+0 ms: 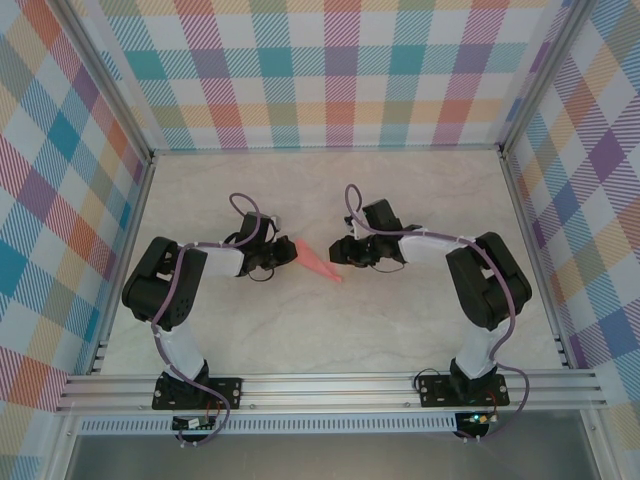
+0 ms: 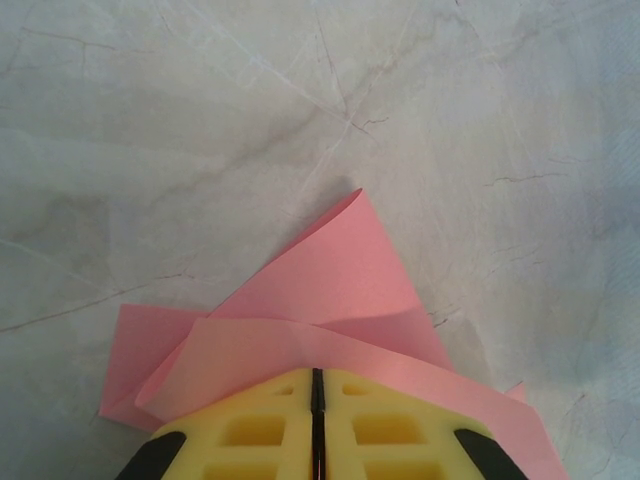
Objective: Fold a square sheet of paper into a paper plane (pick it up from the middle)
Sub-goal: Fold the wing for the fifth time at the center of the table.
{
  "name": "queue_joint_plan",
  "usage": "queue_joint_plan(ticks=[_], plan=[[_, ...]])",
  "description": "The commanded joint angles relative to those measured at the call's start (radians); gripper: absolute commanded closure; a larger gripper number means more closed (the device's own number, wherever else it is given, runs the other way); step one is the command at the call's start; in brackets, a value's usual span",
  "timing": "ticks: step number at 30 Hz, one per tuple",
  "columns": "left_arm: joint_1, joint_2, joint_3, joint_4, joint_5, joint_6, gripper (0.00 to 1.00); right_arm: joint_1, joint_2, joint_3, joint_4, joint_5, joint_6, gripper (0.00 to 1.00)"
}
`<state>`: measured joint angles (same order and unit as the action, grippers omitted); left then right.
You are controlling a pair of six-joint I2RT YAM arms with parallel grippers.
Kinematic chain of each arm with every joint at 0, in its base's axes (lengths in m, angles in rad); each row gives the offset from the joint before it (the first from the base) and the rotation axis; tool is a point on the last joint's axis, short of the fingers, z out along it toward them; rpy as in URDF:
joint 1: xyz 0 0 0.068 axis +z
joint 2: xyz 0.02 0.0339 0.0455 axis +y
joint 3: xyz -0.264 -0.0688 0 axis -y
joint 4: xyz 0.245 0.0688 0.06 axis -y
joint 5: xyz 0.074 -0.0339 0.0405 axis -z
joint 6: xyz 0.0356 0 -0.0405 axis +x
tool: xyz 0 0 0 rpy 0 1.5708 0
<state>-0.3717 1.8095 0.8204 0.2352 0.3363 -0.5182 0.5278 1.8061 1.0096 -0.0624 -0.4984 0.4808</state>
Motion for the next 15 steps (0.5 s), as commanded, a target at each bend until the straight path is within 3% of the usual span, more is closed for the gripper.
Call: queue_joint_plan(ticks=[1,15], plan=[[-0.007,-0.001,0.002,-0.063,-0.004,0.022,0.88,0.023,0.003,0.012,-0.067,0.047,-0.062,0.62],[-0.024,0.016,0.032,-0.02,0.087,0.031,0.8,0.117,0.069,0.056,-0.094,0.012,-0.042,0.68]])
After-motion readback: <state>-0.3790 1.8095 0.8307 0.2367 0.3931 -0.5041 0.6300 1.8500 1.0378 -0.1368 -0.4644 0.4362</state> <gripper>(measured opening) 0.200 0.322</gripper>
